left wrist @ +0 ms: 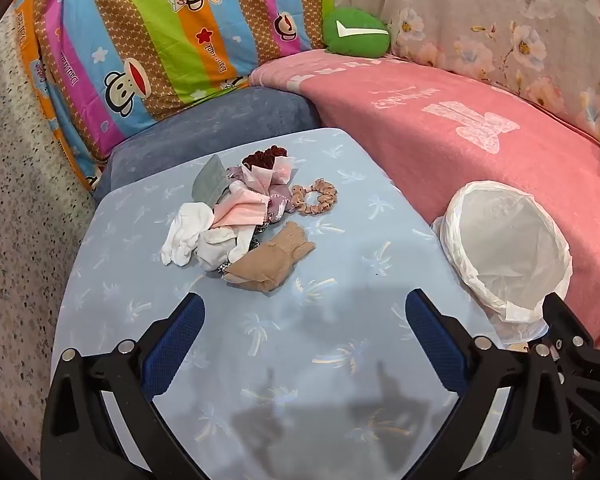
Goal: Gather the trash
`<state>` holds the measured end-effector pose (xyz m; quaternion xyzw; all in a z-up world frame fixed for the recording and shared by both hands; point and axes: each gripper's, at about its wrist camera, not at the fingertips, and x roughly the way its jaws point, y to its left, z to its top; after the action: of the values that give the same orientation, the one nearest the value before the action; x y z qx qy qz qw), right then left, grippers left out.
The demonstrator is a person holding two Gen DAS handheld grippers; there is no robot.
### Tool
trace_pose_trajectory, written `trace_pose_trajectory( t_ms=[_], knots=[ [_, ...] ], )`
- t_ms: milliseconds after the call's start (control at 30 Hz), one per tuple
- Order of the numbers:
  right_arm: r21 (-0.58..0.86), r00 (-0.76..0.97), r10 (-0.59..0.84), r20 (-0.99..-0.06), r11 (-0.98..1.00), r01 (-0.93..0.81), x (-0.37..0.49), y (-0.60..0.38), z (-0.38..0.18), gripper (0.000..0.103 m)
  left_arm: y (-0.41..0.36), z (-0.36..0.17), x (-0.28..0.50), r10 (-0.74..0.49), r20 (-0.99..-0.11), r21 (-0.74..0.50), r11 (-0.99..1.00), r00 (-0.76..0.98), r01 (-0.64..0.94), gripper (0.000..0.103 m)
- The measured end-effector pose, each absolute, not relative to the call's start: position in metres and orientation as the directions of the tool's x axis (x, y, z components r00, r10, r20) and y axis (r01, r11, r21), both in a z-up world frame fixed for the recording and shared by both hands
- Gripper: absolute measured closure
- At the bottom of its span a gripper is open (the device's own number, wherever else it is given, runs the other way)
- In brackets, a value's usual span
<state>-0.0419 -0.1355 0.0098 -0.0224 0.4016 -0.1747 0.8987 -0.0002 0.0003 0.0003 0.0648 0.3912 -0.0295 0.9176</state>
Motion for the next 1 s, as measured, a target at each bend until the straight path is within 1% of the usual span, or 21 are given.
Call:
trace_pose_trajectory(
  t_ms=[1000],
  knots=[
    [-0.183,0.627,-0.336,-0.702,0.937,0.297,-0.0409,-0.1338,0.0153,0.005,-0.0006,0.0059,0.0010,-0.009,-0.711,0.090,0.991,0.703,0.103,0.007]
  ],
)
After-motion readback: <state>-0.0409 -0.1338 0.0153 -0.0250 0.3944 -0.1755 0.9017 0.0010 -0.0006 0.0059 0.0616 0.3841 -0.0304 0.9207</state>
